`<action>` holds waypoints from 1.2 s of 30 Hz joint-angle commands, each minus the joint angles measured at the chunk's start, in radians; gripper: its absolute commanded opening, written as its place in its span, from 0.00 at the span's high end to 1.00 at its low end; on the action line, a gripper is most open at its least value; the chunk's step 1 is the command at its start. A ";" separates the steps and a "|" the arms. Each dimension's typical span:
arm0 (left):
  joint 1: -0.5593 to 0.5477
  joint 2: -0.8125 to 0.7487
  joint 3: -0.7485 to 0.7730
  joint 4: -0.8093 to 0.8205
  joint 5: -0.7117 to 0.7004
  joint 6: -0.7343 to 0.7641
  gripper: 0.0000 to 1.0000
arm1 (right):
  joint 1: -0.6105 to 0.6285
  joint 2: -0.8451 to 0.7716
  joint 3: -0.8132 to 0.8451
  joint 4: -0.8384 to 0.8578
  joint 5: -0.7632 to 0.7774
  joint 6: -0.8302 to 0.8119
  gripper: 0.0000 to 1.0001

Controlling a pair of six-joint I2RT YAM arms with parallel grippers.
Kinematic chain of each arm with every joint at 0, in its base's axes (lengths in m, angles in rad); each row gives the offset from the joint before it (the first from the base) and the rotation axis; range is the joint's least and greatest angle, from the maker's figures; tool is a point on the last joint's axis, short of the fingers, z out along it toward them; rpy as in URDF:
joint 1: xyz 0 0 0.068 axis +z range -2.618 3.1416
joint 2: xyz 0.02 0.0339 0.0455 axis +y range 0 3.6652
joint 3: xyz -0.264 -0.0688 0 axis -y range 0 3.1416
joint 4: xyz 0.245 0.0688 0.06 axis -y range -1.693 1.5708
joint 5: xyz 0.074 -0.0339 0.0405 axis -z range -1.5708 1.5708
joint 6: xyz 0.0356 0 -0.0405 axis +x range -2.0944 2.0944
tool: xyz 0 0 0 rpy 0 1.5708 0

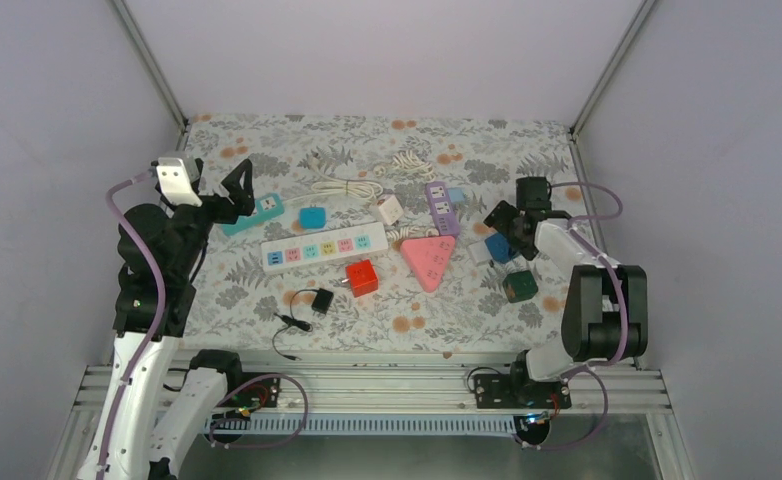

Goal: Insert the plug

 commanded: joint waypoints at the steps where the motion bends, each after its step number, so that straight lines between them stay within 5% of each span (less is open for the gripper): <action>1: 0.006 -0.003 -0.007 0.012 -0.005 -0.006 0.00 | 0.040 0.015 -0.022 -0.025 0.077 0.097 0.03; 8: 0.005 0.000 -0.013 0.003 -0.008 -0.015 0.00 | 0.062 0.010 -0.037 -0.047 0.152 0.098 0.09; 12: 0.006 0.003 -0.016 -0.001 -0.009 -0.019 0.00 | 0.078 0.016 -0.041 -0.058 0.174 0.054 0.00; 20: 0.006 0.007 -0.018 -0.003 -0.008 -0.021 0.00 | 0.078 -0.009 -0.093 0.029 0.084 -0.020 0.00; 27: 0.006 0.012 -0.023 -0.008 0.045 -0.009 0.00 | 0.079 -0.030 -0.064 0.057 -0.005 -0.039 0.15; 31: 0.005 0.043 -0.038 0.007 0.166 -0.008 0.00 | 0.079 -0.036 -0.038 0.034 -0.016 -0.091 0.01; 36: 0.006 0.081 -0.047 0.016 0.217 -0.020 0.00 | 0.116 -0.081 -0.041 -0.014 0.111 -0.161 0.00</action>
